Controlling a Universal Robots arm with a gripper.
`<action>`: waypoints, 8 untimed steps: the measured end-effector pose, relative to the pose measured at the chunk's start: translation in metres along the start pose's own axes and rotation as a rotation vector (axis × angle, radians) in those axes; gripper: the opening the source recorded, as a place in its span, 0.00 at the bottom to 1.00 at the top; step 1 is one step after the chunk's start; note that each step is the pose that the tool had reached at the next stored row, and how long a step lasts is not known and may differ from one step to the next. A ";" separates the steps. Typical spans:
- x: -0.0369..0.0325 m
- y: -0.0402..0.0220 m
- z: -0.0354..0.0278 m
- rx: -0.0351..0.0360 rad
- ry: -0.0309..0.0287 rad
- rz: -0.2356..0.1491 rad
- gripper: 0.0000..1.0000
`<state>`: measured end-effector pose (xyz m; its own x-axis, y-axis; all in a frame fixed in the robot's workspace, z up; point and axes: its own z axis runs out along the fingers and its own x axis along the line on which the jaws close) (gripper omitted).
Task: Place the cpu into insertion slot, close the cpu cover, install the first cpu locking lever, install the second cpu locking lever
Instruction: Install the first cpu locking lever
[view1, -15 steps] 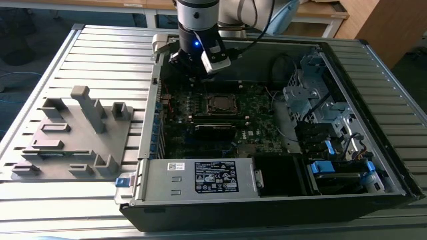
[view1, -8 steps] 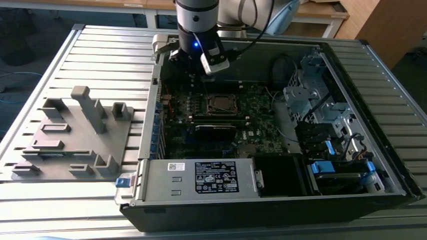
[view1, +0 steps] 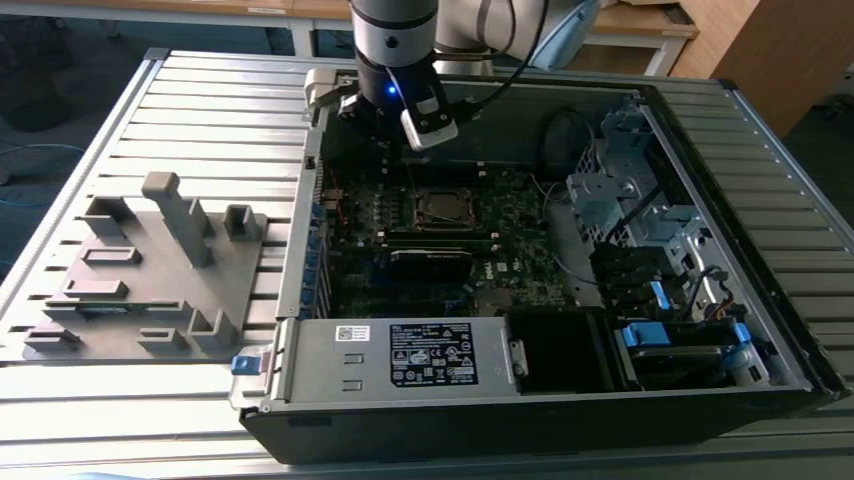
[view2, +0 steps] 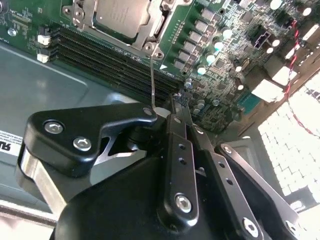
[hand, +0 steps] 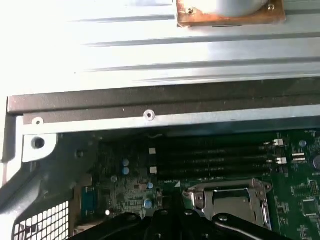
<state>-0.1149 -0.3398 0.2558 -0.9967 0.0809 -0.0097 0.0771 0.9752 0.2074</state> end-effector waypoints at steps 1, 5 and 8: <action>0.0000 0.0000 0.0000 -0.0010 0.0000 0.000 0.11; 0.0000 -0.0001 0.0000 -0.0358 0.0028 0.001 0.11; -0.0001 0.0000 0.0000 -0.0366 0.0029 0.001 0.11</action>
<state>-0.1148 -0.3399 0.2557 -0.9967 0.0811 -0.0067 0.0771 0.9669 0.2431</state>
